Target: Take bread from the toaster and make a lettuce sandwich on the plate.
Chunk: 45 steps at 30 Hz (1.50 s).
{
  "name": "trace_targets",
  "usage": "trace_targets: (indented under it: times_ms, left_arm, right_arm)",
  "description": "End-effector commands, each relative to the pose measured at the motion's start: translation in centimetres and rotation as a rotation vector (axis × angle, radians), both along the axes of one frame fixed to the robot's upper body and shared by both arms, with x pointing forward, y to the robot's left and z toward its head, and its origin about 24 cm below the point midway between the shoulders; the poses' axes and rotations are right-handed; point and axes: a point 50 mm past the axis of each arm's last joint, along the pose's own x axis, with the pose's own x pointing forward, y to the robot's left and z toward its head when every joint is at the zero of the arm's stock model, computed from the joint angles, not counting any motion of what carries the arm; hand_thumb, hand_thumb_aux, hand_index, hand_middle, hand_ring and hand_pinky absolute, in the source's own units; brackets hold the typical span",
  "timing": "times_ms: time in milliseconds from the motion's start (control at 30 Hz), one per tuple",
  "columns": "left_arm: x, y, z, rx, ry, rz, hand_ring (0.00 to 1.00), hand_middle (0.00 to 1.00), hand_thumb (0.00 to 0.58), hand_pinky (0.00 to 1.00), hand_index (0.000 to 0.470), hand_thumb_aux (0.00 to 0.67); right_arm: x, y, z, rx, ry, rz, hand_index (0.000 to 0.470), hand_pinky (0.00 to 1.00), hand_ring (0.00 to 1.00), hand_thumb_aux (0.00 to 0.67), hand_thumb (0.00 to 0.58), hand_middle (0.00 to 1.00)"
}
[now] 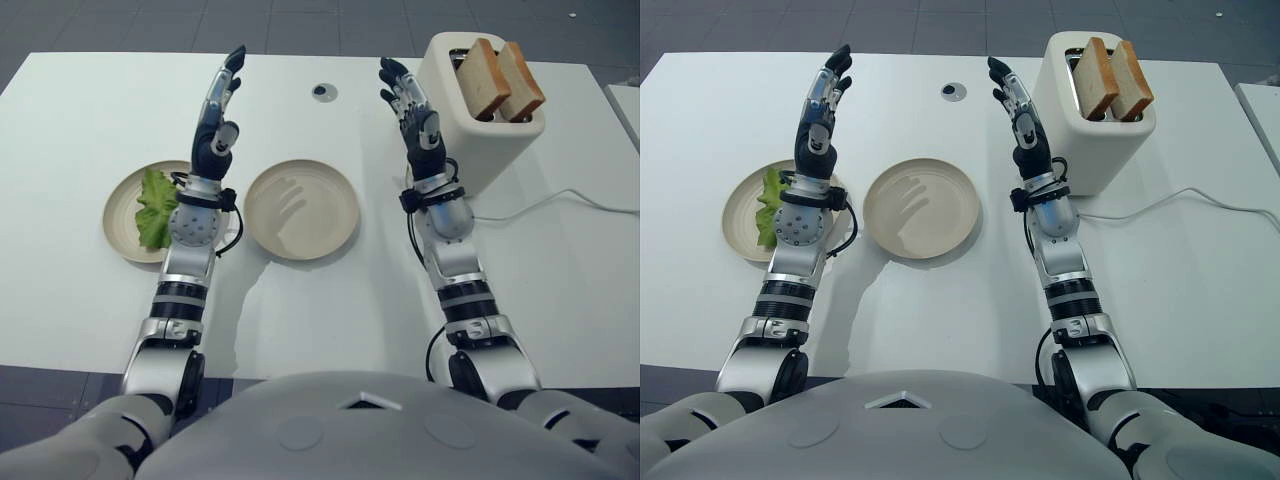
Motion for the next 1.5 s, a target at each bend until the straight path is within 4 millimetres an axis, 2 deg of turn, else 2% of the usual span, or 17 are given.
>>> trace_targets:
  times_ms: [33, 267, 367, 500, 600, 733, 833, 933, 1067, 1133, 1200, 1300, 1367, 1400, 1433, 1467, 1500]
  left_arm:
    - [0.0, 0.1, -0.1, -0.034, -0.016, 0.001, 0.0, 0.0, 0.0, 0.0, 0.0, 0.0]
    - [-0.6, -2.0, -0.1, -0.046, -0.038, -0.119, 0.0, 0.0, 0.0, 0.0, 0.0, 0.0]
    - [-0.7, -2.0, 0.2, -0.064, -0.051, -0.136, 0.0, 0.0, 0.0, 0.0, 0.0, 0.0]
    - [-0.7, -1.5, 0.8, -0.049, -0.079, -0.121, 0.0, 0.0, 0.0, 0.0, 0.0, 0.0]
    - [-0.8, -1.5, 1.1, -0.022, -0.109, -0.125, 0.0, 0.0, 0.0, 0.0, 0.0, 0.0]
    - [-1.0, -1.3, 1.3, -0.014, -0.127, -0.121, 0.0, 0.0, 0.0, 0.0, 0.0, 0.0]
    - [-1.1, -1.2, 1.3, -0.013, -0.13, -0.119, 0.0, 0.0, 0.0, 0.0, 0.0, 0.0]
    - [-1.2, -1.3, 1.2, -0.011, -0.13, -0.126, 0.0, 0.0, 0.0, 0.0, 0.0, 0.0]
    - [-1.4, -1.7, 0.8, -0.002, -0.117, -0.14, 0.0, 0.0, 0.0, 0.0, 0.0, 0.0]
    - [-1.4, -1.7, 0.7, 0.002, -0.115, -0.142, 0.0, 0.0, 0.0, 0.0, 0.0, 0.0]
    - [-1.4, -1.7, 0.6, 0.001, -0.111, -0.14, 0.0, 0.0, 0.0, 0.0, 0.0, 0.0]
    - [-1.4, -1.7, 0.4, 0.001, -0.103, -0.138, 0.0, 0.0, 0.0, 0.0, 0.0, 0.0]
    - [-1.4, -1.7, 0.3, 0.001, -0.099, -0.139, 0.0, 0.0, 0.0, 0.0, 0.0, 0.0]
    - [-1.4, -1.7, 0.3, 0.001, -0.097, -0.139, 0.0, 0.0, 0.0, 0.0, 0.0, 0.0]
    - [-1.4, -1.7, 0.3, 0.002, -0.096, -0.138, 0.0, 0.0, 0.0, 0.0, 0.0, 0.0]
    - [-1.4, -1.7, 0.3, 0.002, -0.096, -0.138, 0.0, 0.0, 0.0, 0.0, 0.0, 0.0]
    - [-1.4, -1.7, 0.3, 0.002, -0.095, -0.137, 0.0, 0.0, 0.0, 0.0, 0.0, 0.0]
  right_arm:
    - [-0.4, 0.2, -0.4, -0.039, -0.013, 0.005, 0.0, 0.0, 0.0, 0.0, 0.0, 0.0]
    - [-1.1, 0.8, 0.0, -0.091, -0.081, -0.008, 0.0, 0.0, 0.0, 0.0, 0.0, 0.0]
    - [-1.3, -0.3, 1.8, -0.135, -0.184, -0.094, 0.0, 0.0, 0.0, 0.0, 0.0, 0.0]
    - [-0.5, -7.0, 5.0, -0.415, -0.298, -0.503, 0.0, 0.0, 0.0, 0.0, 0.0, 0.0]
    - [-0.6, -11.3, 6.0, -0.591, -0.305, -0.735, 0.0, 0.0, 0.0, 0.0, 0.0, 0.0]
    - [-0.3, -16.7, 5.6, -0.731, -0.157, -0.953, 0.0, 0.0, 0.0, 0.0, 0.0, 0.0]
    - [0.2, -19.3, 4.2, -0.796, 0.035, -0.969, 0.0, 0.0, 0.0, 0.0, 0.0, 0.0]
    - [0.7, -19.8, 2.5, -0.847, 0.173, -0.884, 0.0, 0.0, 0.0, 0.0, 0.0, 0.0]
    - [0.8, -19.1, 0.3, -0.872, 0.302, -0.725, 0.0, 0.0, 0.0, 0.0, 0.0, 0.0]
    - [0.8, -18.7, 0.4, -0.871, 0.294, -0.69, 0.022, 0.0, 0.0, 0.032, 0.053, 0.0]
    - [0.6, -18.2, 0.6, -0.859, 0.278, -0.659, 0.031, 0.0, 0.0, 0.045, 0.075, 0.0]
    - [0.4, -17.8, 0.9, -0.858, 0.258, -0.642, 0.144, 0.0, 0.0, 0.205, 0.301, 0.0]
    - [0.2, -17.4, 1.4, -0.852, 0.228, -0.644, 0.177, 0.0, 0.0, 0.252, 0.355, 0.0]
    - [0.2, -17.3, 1.6, -0.848, 0.213, -0.644, 0.249, 0.0, 0.0, 0.355, 0.452, 0.0]
    - [0.2, -17.1, 1.8, -0.846, 0.205, -0.644, 0.297, 0.0, 0.0, 0.423, 0.501, 0.0]
    - [0.2, -17.1, 1.9, -0.848, 0.202, -0.644, 0.389, 0.0, 0.0, 0.554, 0.563, 0.0]
    - [0.3, -17.0, 1.9, -0.849, 0.201, -0.645, 0.47, 0.0, 0.0, 0.67, 0.58, 0.0]
